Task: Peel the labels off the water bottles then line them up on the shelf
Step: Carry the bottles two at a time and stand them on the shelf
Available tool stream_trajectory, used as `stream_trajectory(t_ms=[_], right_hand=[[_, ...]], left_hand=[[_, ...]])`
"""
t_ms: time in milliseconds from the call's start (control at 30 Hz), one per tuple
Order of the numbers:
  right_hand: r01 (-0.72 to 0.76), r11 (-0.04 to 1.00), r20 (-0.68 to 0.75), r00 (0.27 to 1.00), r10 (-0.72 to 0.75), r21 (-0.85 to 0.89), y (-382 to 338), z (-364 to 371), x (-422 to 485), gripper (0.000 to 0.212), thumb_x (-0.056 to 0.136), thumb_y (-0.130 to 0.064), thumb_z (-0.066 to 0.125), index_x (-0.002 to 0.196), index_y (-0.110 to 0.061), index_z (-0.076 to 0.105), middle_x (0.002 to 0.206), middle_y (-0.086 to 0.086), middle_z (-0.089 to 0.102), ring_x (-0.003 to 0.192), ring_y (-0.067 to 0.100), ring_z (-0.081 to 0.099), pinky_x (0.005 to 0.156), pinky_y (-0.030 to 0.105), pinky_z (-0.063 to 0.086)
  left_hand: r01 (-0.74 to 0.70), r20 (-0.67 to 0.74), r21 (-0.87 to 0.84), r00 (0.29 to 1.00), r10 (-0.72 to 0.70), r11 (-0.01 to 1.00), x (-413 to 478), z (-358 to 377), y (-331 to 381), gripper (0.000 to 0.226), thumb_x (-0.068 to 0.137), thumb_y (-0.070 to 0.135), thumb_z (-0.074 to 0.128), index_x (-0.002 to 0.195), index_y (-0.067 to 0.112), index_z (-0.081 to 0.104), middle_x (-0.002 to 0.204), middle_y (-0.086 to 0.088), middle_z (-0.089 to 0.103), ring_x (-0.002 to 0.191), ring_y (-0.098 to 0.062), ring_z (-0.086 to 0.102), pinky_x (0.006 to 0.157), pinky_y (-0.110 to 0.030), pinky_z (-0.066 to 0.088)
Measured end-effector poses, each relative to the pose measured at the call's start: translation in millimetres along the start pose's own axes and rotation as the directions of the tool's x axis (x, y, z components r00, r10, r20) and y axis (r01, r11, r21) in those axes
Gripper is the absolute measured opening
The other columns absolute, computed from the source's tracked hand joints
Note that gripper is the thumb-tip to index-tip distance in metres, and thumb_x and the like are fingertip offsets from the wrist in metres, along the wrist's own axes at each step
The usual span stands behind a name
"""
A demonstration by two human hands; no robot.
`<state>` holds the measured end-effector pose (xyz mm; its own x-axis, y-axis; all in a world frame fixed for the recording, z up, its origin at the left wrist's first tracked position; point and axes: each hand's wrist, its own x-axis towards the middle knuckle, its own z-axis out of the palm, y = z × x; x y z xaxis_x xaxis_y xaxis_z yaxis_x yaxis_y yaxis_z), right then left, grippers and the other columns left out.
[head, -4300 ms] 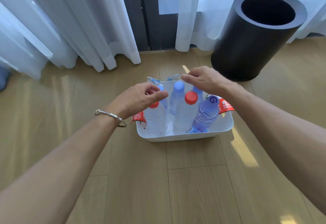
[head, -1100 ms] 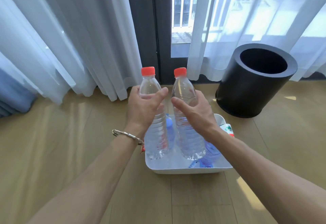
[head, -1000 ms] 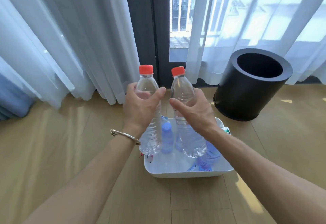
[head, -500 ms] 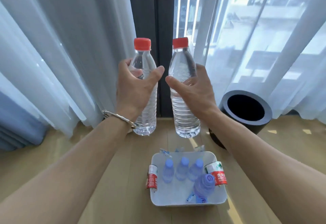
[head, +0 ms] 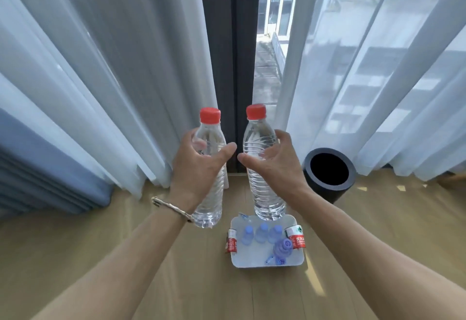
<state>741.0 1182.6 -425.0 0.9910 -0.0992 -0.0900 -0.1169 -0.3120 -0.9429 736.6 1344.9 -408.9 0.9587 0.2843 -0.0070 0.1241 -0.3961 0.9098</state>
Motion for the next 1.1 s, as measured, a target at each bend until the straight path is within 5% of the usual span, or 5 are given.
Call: stream_trajectory(t_ms=[267,567,833,967,1100], right_hand=[[0.177,0.980,0.070,0.983,-0.171,-0.096,-212,-50,-28,0.076,0.066,-0.054,0.079,0.124,-0.031,0.035,0.090,-0.007,0.061,0.084,0.011,0.062,0.077,0.033,0.052],[0.546,0.831,0.215,0.829,-0.516,-0.110,-419,-115,-58,0.074,0.060,-0.058,0.078,0.115,-0.029,0.037,0.097,-0.004,0.060,0.082,0.014,0.063,0.075,0.040,0.056],[0.687,0.725,0.450,0.633,-0.630,0.049,-495,-49,-144,0.074,0.066,-0.053,0.078,0.121,-0.027,0.037,0.095,-0.008,0.057,0.083,0.009,0.059,0.073,0.032,0.052],[0.692,0.706,0.530,0.547,-0.649,0.151,-511,20,-190,0.064,0.070,-0.046,0.078,0.116,-0.029,0.037,0.087,-0.014,0.055,0.076,-0.002,0.054,0.059,0.018,0.040],[0.647,0.728,0.656,0.450,-0.605,0.227,-498,96,-243,0.064,0.071,-0.040,0.081,0.115,-0.029,0.035,0.091,-0.013,0.059,0.080,-0.002,0.059,0.060,0.015,0.043]], left_hand=[[-0.123,-0.025,-0.011,0.992,0.122,0.992,9,-127,197,0.068,0.056,0.063,0.073,0.110,0.025,0.056,0.109,0.006,0.064,0.097,-0.014,0.064,0.089,-0.042,0.051],[-0.281,-0.390,0.052,0.878,0.278,0.958,-64,-257,365,0.065,0.060,0.053,0.077,0.112,0.020,0.056,0.100,0.005,0.065,0.095,-0.013,0.064,0.081,-0.028,0.049],[-0.249,-0.617,0.000,0.762,0.196,0.969,-158,-345,378,0.085,0.057,0.064,0.073,0.128,0.021,0.051,0.101,0.008,0.065,0.101,-0.016,0.065,0.091,-0.043,0.052],[-0.148,-0.718,0.018,0.686,0.116,0.989,-203,-405,346,0.049,0.071,0.049,0.077,0.109,0.026,0.056,0.098,0.003,0.067,0.088,-0.018,0.067,0.076,-0.038,0.056],[0.005,-0.790,0.049,0.612,0.035,0.999,-248,-462,290,0.054,0.074,0.047,0.075,0.116,0.022,0.053,0.105,0.004,0.061,0.093,-0.015,0.063,0.076,-0.033,0.052]])
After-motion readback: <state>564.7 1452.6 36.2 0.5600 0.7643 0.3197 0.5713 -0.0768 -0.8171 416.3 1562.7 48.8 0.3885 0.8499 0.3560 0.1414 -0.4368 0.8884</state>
